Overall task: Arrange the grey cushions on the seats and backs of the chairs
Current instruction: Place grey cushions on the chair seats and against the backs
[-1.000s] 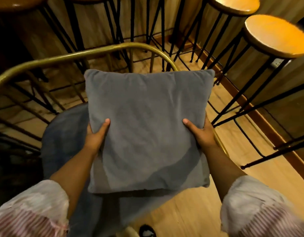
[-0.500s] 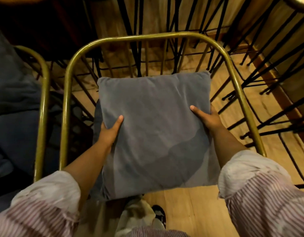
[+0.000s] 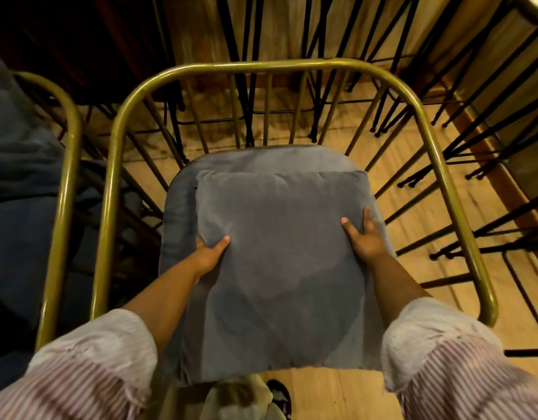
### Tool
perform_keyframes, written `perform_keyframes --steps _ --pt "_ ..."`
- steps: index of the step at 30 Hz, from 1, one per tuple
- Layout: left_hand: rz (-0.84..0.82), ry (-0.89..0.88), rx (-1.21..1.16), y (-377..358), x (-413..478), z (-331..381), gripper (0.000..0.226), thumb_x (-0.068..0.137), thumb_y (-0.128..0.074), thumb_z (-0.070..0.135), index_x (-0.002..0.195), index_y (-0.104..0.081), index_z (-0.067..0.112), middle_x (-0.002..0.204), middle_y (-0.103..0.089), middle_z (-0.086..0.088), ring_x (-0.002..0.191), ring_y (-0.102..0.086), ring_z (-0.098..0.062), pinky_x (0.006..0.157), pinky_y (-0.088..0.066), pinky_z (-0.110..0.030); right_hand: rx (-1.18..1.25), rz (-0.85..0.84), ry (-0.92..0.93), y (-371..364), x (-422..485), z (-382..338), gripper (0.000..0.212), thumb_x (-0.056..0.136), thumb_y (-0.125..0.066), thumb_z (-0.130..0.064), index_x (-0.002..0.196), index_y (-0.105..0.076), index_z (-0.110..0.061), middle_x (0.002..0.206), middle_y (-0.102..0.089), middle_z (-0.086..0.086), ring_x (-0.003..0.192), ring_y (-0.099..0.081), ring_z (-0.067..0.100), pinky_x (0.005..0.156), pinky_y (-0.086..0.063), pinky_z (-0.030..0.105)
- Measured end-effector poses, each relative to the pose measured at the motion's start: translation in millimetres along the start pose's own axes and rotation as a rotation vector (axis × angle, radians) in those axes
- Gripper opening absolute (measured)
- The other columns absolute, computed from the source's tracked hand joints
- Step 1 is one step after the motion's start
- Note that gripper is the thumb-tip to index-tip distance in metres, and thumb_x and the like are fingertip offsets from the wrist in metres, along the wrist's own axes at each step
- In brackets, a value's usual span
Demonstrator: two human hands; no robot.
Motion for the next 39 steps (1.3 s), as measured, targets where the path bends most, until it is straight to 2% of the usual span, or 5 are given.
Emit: perform_keyframes --steps 7,11,29,35,39 --pt "-0.083 -0.051 0.275 -17.0 -52.1 1.8 0.088 0.093 -0.054 0.034 0.151 0.007 0.009 0.156 -0.026 -0.012 0.140 -0.035 -0.030 0.112 -0.032 -0.035 -0.288 -0.039 0.035 -9.2 -32.9 -14.3 0.068 0.090 -0.050 -0.051 0.149 -0.025 -0.026 0.159 -0.015 0.018 0.146 -0.019 0.035 0.119 -0.018 0.048" --pt "-0.065 -0.154 0.236 4.7 -101.2 27.5 0.067 0.094 -0.050 0.038 0.149 -0.024 0.008 0.150 -0.038 -0.008 0.138 -0.039 -0.028 0.109 -0.034 -0.030 -0.246 -0.178 0.195 -39.1 -82.0 -64.1 0.050 0.092 -0.058 -0.028 0.134 -0.051 -0.003 0.141 -0.050 0.022 0.135 -0.041 0.034 0.114 -0.029 0.040" --pt "0.638 -0.276 -0.059 386.2 -256.9 -53.5 0.055 0.091 -0.059 0.027 0.138 -0.042 0.004 0.144 -0.044 -0.016 0.131 -0.044 -0.031 0.107 -0.036 -0.037 -0.202 -0.638 0.650 -323.5 -328.9 -333.7 0.042 0.091 -0.059 -0.020 0.128 -0.054 -0.002 0.112 -0.058 0.010 0.104 -0.053 0.017 0.087 -0.039 0.021" --pt "0.852 -0.177 -0.246 549.4 -241.8 -131.8 0.054 0.091 -0.059 0.023 0.138 -0.041 0.003 0.143 -0.042 -0.022 0.132 -0.041 -0.037 0.110 -0.033 -0.041 -0.145 -0.749 0.586 -465.6 -387.2 -400.4 0.065 0.088 -0.063 -0.029 0.142 -0.036 -0.003 0.135 -0.048 0.008 0.127 -0.044 0.016 0.097 -0.032 0.017" --pt "0.951 -0.136 -0.300 644.0 -216.5 -165.9 0.060 0.093 -0.055 0.030 0.143 -0.035 0.005 0.148 -0.038 -0.019 0.138 -0.036 -0.031 0.111 -0.029 -0.035 -0.060 -0.642 0.548 -550.8 -391.9 -434.6 0.129 0.047 -0.063 -0.086 0.148 -0.028 -0.014 0.149 -0.040 0.004 0.138 -0.038 0.021 0.116 -0.029 0.038"
Point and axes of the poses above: each hand's wrist, its own x-axis towards the middle knuckle, its own y-axis out of the back of the hand, z = x × y, the point moved 8 cm from there along x, towards the middle knuckle
